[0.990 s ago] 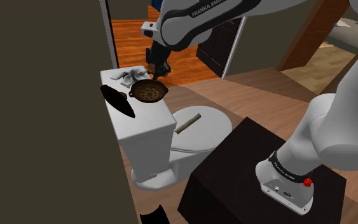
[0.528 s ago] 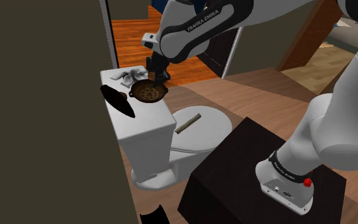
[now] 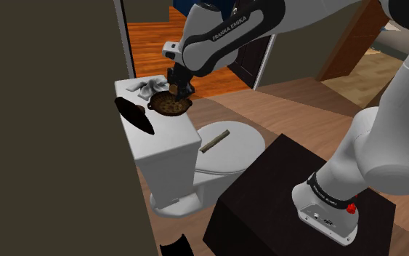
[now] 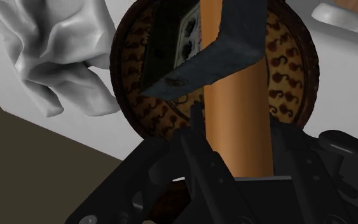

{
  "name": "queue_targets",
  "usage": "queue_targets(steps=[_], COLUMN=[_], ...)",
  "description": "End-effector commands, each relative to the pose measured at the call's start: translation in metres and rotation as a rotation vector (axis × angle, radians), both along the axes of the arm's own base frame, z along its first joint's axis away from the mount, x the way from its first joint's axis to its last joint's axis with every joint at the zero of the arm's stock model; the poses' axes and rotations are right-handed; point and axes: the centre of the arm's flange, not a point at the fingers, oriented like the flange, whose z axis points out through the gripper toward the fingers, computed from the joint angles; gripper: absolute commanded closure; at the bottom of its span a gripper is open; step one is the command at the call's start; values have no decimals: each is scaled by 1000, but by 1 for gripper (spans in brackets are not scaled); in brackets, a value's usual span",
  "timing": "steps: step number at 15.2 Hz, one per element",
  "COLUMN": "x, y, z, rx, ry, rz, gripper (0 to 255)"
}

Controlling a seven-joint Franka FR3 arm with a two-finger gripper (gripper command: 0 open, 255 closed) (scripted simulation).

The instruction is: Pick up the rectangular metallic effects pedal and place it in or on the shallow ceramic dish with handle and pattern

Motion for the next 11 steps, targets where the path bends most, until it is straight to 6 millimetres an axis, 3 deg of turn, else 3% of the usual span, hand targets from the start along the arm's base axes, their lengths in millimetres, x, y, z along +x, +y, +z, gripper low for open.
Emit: queue_targets(steps=[1, 2, 7, 11], x=[0, 0, 0, -14], y=[0, 0, 0, -7], z=[0, 0, 0, 47], rx=[0, 0, 0, 0], ry=[0, 0, 0, 0], rz=[0, 0, 0, 0], gripper=[255, 0, 0, 0])
